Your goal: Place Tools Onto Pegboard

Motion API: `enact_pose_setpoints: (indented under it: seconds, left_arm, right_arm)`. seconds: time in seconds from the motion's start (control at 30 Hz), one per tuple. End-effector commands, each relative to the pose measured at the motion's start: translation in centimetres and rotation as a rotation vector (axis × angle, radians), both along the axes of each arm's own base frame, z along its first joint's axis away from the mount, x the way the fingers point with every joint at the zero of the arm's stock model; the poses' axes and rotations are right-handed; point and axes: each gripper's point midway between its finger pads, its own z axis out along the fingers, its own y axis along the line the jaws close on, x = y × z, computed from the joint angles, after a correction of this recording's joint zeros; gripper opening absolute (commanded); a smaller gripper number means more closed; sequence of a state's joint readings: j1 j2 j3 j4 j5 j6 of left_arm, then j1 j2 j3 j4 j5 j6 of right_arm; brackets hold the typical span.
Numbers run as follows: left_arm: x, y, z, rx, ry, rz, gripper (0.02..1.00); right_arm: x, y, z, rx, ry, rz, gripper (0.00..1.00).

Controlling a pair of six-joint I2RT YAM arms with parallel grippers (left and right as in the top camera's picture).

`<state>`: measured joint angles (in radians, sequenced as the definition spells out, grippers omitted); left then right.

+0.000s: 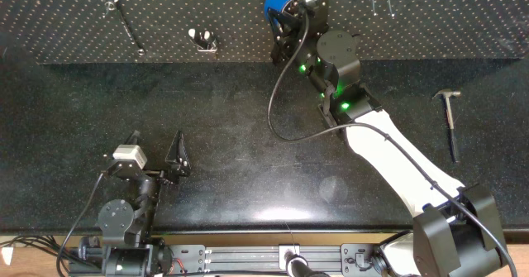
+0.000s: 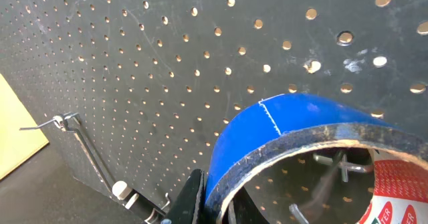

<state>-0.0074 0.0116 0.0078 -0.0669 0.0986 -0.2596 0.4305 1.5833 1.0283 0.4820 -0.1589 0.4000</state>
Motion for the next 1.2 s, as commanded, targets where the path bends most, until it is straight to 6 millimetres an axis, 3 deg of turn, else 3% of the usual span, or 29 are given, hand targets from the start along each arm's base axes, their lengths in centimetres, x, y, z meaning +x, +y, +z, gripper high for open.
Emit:
enact_pose_setpoints:
  seconds: [0.03, 0.1, 0.13, 0.2, 0.37, 0.4, 0.47, 0.5, 0.63, 0.67, 0.73, 0.8, 0.83, 0.9, 0.93, 0.97, 1.0, 1.03, 1.07, 1.1, 1.13, 1.2]
  left_arm:
    - [-0.1, -0.2, 0.0, 0.004, -0.002, -0.013, 0.993]
    - [-0.1, -0.2, 0.0, 0.004, -0.002, -0.013, 0.993]
    - [-0.1, -0.2, 0.0, 0.004, -0.002, -0.013, 0.993]
    - [-0.1, -0.2, 0.0, 0.004, -0.002, -0.013, 0.993]
    - [-0.1, -0.2, 0.0, 0.004, -0.002, -0.013, 0.993]
    - [-0.1, -0.2, 0.0, 0.004, -0.002, -0.013, 0.993]
    - [-0.1, -0.2, 0.0, 0.004, -0.002, -0.013, 0.993]
    - [-0.1, -0.2, 0.0, 0.004, -0.002, -0.013, 0.993]
    - [-0.1, -0.2, 0.0, 0.004, -0.002, -0.013, 0.993]
    - [-0.1, -0.2, 0.0, 0.004, -0.002, -0.013, 0.993]
    - [-0.1, -0.2, 0.0, 0.004, -0.002, -0.013, 0.993]
    - [-0.1, -0.2, 0.0, 0.004, -0.002, -0.013, 0.993]
    - [-0.1, -0.2, 0.0, 0.004, -0.002, -0.013, 0.993]
    - [-0.1, -0.2, 0.0, 0.004, -0.002, -0.013, 0.993]
    - [-0.1, -0.2, 0.0, 0.004, -0.002, -0.013, 0.993]
    - [-0.1, -0.2, 0.0, 0.004, -0.002, -0.013, 0.993]
    - [-0.1, -0.2, 0.0, 0.004, -0.002, -0.013, 0.993]
    - [-0.1, -0.2, 0.0, 0.004, -0.002, -0.013, 0.993]
    - [-0.1, -0.2, 0.0, 0.004, -0.002, -0.013, 0.993]
    - [-0.1, -0.2, 0.0, 0.004, -0.002, -0.013, 0.991]
    - [-0.1, -0.2, 0.0, 0.004, -0.002, -0.013, 0.993]
    - [-0.1, -0.2, 0.0, 0.004, -0.002, -0.013, 0.993]
  right_arm:
    - [-0.1, 0.7, 2.2, 0.032, -0.042, 0.016, 0.075]
    - [-0.1, 0.7, 2.1, 0.031, -0.042, 0.017, 0.075]
    - [0.0, 0.7, 2.1, 0.031, -0.041, 0.016, 0.132]
    - [0.0, 0.7, 2.0, 0.03, -0.038, 0.015, 0.391]
    - [-0.2, 0.7, 1.6, 0.021, -0.018, 0.017, 0.395]
    - [-0.3, 0.6, 1.1, 0.009, 0.008, 0.016, 0.588]
    - [-0.4, 0.5, 1.0, 0.004, 0.017, 0.015, 0.656]
    - [-0.4, 0.5, 0.8, 0.001, 0.024, 0.015, 0.974]
    - [-1.6, 0.1, 2.6, 0.008, 0.009, 0.02, 0.969]
    - [-2.2, 0.6, 2.4, 0.005, 0.024, 0.063, 0.822]
    - [-2.5, 1.0, 2.5, 0.007, 0.024, 0.098, 0.82]
    - [-2.6, 1.1, 2.5, 0.007, 0.025, 0.105, 0.715]
    - [-3.8, 1.9, 2.2, 0.006, 0.047, 0.18, 0.713]
    - [-7.9, 0.4, 0.6, -0.081, 0.117, 0.21, 0.713]
    - [-11.1, -2.4, -0.4, -0.164, 0.171, 0.193, 0.713]
    - [-13.3, -10.9, -4.5, -0.316, 0.396, -0.034, 0.781]
    - [-15.6, -21.1, -7.6, -0.487, 0.574, -0.335, 0.906]
    - [-16.8, -25.4, -8.5, -0.541, 0.652, -0.463, 0.954]
    - [-18.3, -31.6, -10.8, -0.592, 0.796, -0.595, 0.954]
    - [-19.1, -36.1, -15.4, -0.582, 0.993, -0.576, 0.954]
    - [-19.6, -36.9, -19.7, -0.619, 1.091, -0.388, 0.952]
    - [-21.0, -37.5, -23.9, -0.64, 1.21, -0.247, 0.958]
